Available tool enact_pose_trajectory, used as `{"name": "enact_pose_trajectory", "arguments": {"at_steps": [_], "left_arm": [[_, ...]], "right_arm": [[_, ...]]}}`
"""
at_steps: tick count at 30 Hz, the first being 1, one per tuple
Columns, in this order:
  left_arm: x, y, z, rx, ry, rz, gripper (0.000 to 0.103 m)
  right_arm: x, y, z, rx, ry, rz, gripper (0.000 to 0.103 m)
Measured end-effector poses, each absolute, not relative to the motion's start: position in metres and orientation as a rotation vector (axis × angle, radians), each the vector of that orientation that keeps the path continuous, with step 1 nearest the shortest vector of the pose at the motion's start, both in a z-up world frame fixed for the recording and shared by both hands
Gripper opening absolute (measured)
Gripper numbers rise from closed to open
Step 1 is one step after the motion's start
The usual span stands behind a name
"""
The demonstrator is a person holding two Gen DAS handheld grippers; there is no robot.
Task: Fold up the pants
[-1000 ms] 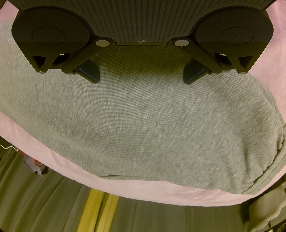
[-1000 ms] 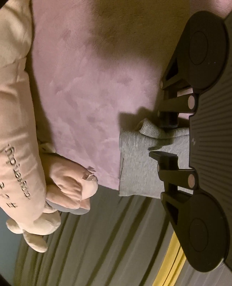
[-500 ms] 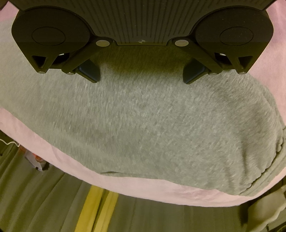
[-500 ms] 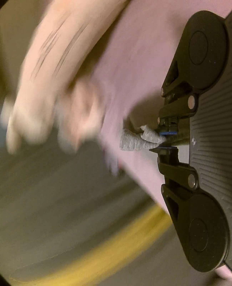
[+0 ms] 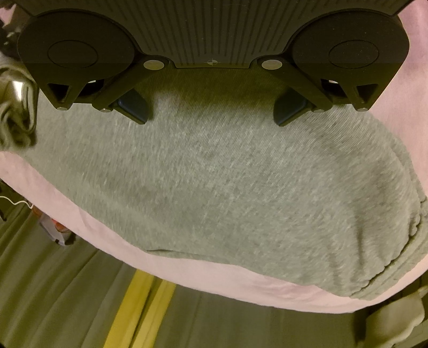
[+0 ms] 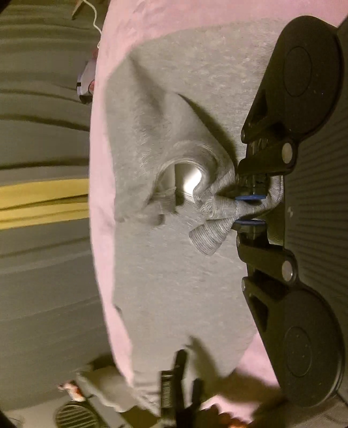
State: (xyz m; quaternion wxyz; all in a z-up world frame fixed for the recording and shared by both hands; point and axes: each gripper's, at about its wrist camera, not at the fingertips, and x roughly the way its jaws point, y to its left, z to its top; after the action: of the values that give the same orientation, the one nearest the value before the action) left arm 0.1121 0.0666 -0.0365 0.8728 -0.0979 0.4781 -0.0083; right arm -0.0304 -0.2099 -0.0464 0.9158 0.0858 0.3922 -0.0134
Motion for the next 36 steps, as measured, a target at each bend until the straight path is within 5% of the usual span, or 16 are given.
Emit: {"name": "enact_pose_trajectory", "arguments": {"at_steps": [11, 18, 25, 29, 33, 36], "left_arm": [[0.111, 0.068, -0.036, -0.216, 0.998, -0.017, 0.103], [0.112, 0.066, -0.035, -0.213, 0.999, -0.016, 0.103], [0.112, 0.064, -0.035, -0.205, 1.000, -0.015, 0.103], [0.112, 0.063, -0.036, -0.200, 1.001, -0.013, 0.103], [0.113, 0.061, -0.036, -0.188, 1.004, -0.013, 0.103], [0.113, 0.062, -0.036, -0.190, 1.003, -0.014, 0.103]], "right_arm": [[-0.040, -0.187, -0.027, 0.098, 0.711, -0.036, 0.014], [-0.030, -0.172, -0.051, -0.008, 0.824, 0.001, 0.014], [-0.038, -0.194, -0.031, 0.230, 0.777, 0.134, 0.044], [-0.056, -0.246, -0.014, 0.590, 0.626, 0.079, 0.084], [-0.064, -0.299, -0.033, 0.874, 0.655, -0.150, 0.094], [-0.064, -0.312, -0.050, 0.838, 0.780, -0.289, 0.093]]}}
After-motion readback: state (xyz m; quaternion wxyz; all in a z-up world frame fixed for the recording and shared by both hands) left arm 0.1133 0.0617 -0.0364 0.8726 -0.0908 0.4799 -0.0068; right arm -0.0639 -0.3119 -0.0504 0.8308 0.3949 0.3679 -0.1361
